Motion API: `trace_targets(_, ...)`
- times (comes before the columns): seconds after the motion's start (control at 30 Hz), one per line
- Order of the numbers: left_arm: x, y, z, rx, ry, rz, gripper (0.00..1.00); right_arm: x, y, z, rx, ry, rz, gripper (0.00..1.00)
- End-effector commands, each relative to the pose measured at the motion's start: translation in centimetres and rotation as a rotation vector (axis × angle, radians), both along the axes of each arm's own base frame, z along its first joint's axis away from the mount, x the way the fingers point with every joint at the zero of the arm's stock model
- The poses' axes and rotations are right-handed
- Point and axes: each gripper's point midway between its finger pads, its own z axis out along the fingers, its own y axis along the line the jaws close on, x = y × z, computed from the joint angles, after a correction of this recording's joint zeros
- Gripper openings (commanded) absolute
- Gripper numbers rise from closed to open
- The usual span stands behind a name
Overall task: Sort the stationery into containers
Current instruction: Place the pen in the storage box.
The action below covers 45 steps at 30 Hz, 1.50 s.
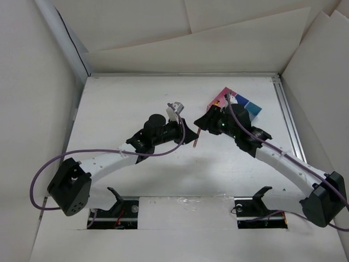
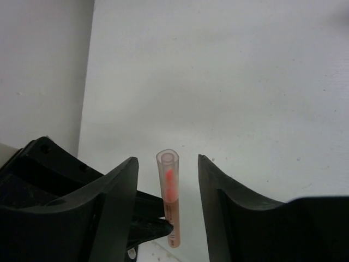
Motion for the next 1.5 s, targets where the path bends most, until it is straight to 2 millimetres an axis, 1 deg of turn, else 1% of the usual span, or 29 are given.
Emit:
trace_targets(0.0,0.1,-1.0,2.1,-0.057,-0.051,-0.042,0.00,0.5,0.7,0.4,0.025,-0.028,0.000,0.47)
trace_targets(0.1,0.1,-1.0,2.1,-0.057,-0.051,-0.042,0.00,0.6,0.8,0.3,0.025,-0.028,0.000,0.36)
trace_targets(0.13,0.1,-1.0,2.1,-0.057,-0.051,-0.042,0.00,0.6,0.8,0.3,0.032,-0.023,-0.003,0.28)
trace_targets(0.27,0.4,-0.9,2.4,-0.065,-0.053,-0.023,0.00,0.4,0.7,0.3,0.033,-0.024,-0.003,0.17)
trace_targets(0.3,0.4,-0.9,2.2,-0.067,-0.055,-0.023,0.00,0.3,0.6,-0.2,0.027,-0.015,-0.003,0.13)
trace_targets(0.37,0.4,-0.9,2.2,-0.072,-0.046,-0.021,0.00,0.2,0.3,0.6,0.036,-0.037,-0.014,0.04)
trace_targets(0.4,0.4,-0.9,2.2,-0.072,-0.046,-0.021,0.00,0.3,0.0,0.1,0.026,-0.031,-0.027,0.01)
trace_targets(0.43,0.4,-0.9,2.2,-0.072,-0.046,-0.021,0.00,0.2,0.0,0.5,0.032,-0.040,-0.027,0.00)
trace_targets(0.5,0.4,-1.0,2.7,-0.082,-0.044,-0.019,0.08,0.2,-0.2,0.9,0.036,-0.050,-0.036,0.00)
trace_targets(0.57,0.3,-0.9,3.8,-0.108,-0.071,-0.020,0.19,0.4,-0.5,0.9,0.036,-0.050,-0.045,0.00)
trace_targets(0.6,0.3,-0.9,3.8,-0.108,-0.071,-0.020,0.33,0.6,-0.6,0.9,0.033,-0.052,-0.053,0.00)
trace_targets(0.63,0.2,-0.8,4.0,-0.113,-0.090,-0.022,0.39,0.7,-1.0,1.2,0.038,-0.060,-0.063,0.00)
trace_targets(0.7,0.3,-0.6,4.6,-0.117,-0.109,-0.013,0.50,0.8,-1.5,0.6,0.027,-0.045,-0.075,0.00)
trace_targets(0.73,0.3,-0.3,5.2,-0.127,-0.121,-0.003,0.99,1.2,-1.9,0.6,0.027,-0.046,-0.090,0.00)
trace_targets(0.77,0.3,-0.3,5.1,-0.122,-0.132,-0.005,1.00,1.6,-2.4,0.6,0.026,-0.046,-0.107,0.00)
trace_targets(0.87,0.4,0.4,5.8,-0.123,-0.155,0.025,1.00,3.0,-4.6,0.7,-0.002,-0.056,-0.179,0.00)
trace_targets(0.9,0.4,0.6,5.1,-0.108,-0.142,0.034,1.00,3.4,-5.2,1.1,-0.001,-0.059,-0.198,0.00)
trace_targets(0.93,0.3,0.9,6.0,-0.124,-0.160,0.045,1.00,3.7,-6.2,0.6,-0.025,-0.052,-0.226,0.00)
trace_targets(1.0,0.7,1.5,4.8,-0.082,-0.141,0.087,1.00,5.4,-8.8,1.2,-0.039,-0.059,-0.324,0.00)
trace_targets(1.03,0.6,1.9,5.5,-0.091,-0.152,0.098,1.00,5.9,-9.9,0.9,-0.056,-0.043,-0.362,0.00)
trace_targets(1.1,0.6,2.5,4.9,-0.066,-0.145,0.116,1.00,7.4,-13.8,0.8,-0.089,-0.033,-0.515,0.00)
trace_targets(1.17,0.6,3.1,5.4,-0.060,-0.159,0.143,1.00,8.2,-16.6,0.9,-0.101,-0.024,-0.632,0.00)
trace_targets(1.2,0.6,3.4,5.5,-0.059,-0.160,0.152,1.00,9.0,-19.2,1.0,-0.118,-0.029,-0.723,0.00)
trace_targets(1.23,0.4,3.6,5.3,-0.047,-0.149,0.152,1.00,9.3,-20.4,1.5,-0.106,-0.035,-0.769,0.00)
trace_targets(1.3,0.6,4.6,5.7,-0.042,-0.156,0.201,1.00,9.8,-22.4,0.6,-0.119,-0.013,-0.841,0.00)
trace_targets(1.33,0.6,4.9,5.5,-0.028,-0.148,0.213,1.00,10.2,-24.1,0.8,-0.110,-0.011,-0.895,0.00)
trace_targets(1.37,0.6,5.2,5.6,-0.026,-0.149,0.225,1.00,10.5,-24.7,0.3,-0.116,-0.001,-0.910,0.00)
trace_targets(1.4,0.4,5.7,6.1,-0.033,-0.157,0.238,1.00,10.9,-25.3,0.6,-0.103,-0.007,-0.937,0.00)
trace_targets(1.47,0.4,6.2,6.1,-0.035,-0.153,0.264,1.00,11.3,-27.0,-0.7,-0.121,0.025,-0.977,0.00)
